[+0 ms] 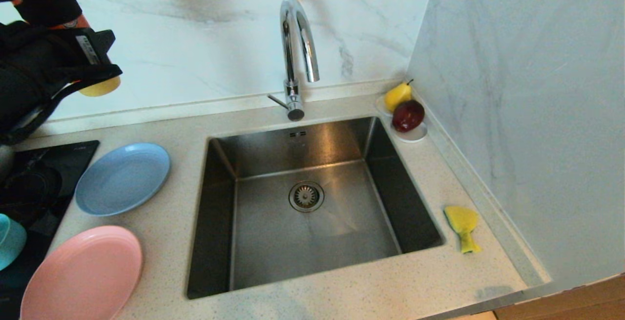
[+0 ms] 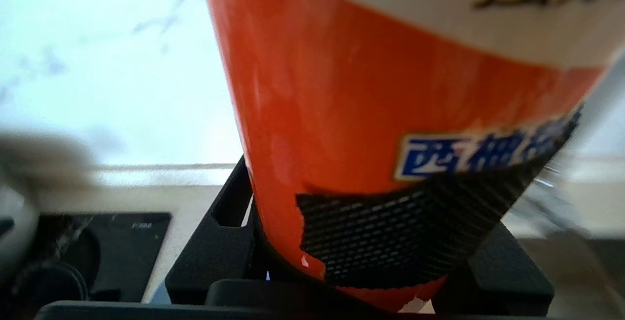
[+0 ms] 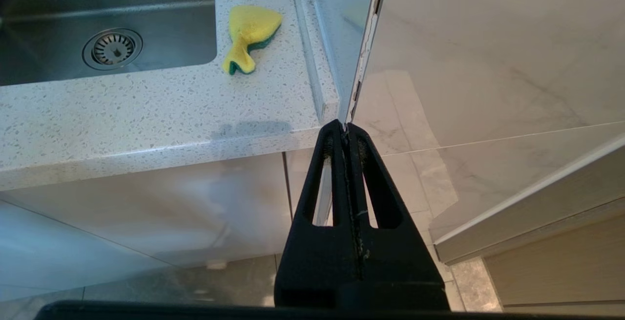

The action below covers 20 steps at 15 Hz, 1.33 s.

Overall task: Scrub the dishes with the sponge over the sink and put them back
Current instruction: Squeeze it onto the sponge

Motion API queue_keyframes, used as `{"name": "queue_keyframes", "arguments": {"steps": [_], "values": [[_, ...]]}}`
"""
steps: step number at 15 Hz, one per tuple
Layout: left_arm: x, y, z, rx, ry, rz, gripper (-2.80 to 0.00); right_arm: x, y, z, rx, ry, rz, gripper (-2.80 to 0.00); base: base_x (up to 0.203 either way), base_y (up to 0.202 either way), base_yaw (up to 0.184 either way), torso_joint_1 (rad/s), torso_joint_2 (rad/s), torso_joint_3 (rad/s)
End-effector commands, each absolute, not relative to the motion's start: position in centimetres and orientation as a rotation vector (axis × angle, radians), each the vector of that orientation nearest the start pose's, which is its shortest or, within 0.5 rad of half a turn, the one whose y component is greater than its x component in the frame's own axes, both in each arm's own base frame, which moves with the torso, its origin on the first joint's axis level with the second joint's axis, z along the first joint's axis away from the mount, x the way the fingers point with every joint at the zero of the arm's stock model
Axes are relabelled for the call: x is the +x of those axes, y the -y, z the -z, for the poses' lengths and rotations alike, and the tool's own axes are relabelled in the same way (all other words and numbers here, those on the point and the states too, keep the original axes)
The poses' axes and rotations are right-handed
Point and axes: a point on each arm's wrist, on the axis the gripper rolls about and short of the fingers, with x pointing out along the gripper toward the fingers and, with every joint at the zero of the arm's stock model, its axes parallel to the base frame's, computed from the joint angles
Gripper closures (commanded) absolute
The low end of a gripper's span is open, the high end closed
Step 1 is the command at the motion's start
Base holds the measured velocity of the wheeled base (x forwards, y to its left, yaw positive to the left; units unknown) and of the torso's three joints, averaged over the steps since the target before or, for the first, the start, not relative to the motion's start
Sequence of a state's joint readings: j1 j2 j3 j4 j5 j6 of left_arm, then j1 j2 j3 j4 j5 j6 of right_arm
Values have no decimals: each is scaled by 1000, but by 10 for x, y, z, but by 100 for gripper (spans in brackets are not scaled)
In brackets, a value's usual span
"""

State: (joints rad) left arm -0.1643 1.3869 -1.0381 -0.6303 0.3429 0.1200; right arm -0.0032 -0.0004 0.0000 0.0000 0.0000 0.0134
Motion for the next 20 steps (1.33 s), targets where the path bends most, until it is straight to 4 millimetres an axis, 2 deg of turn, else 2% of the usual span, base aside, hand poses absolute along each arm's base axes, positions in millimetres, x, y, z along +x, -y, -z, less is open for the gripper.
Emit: {"name": "queue_keyframes", "arguments": {"steps": [1,4,8,11,15,20], "values": [[169,39,-362,51,317,-72,0,-23,0,-75,14,0,3,0,0,0,0,0,0,0],[142,44,-360,131,211,71,0,-23,0,-75,14,0,3,0,0,0,0,0,0,0],[139,50,-366,215,234,213,0,-23,0,-75,14,0,3,0,0,0,0,0,0,0],[139,58,-359,282,191,290,0,-23,0,-75,14,0,3,0,0,0,0,0,0,0],[155,75,-369,372,211,320,0,-23,0,-75,14,0,3,0,0,0,0,0,0,0],[176,109,-387,430,247,362,0,-23,0,-75,14,0,3,0,0,0,0,0,0,0]]}}
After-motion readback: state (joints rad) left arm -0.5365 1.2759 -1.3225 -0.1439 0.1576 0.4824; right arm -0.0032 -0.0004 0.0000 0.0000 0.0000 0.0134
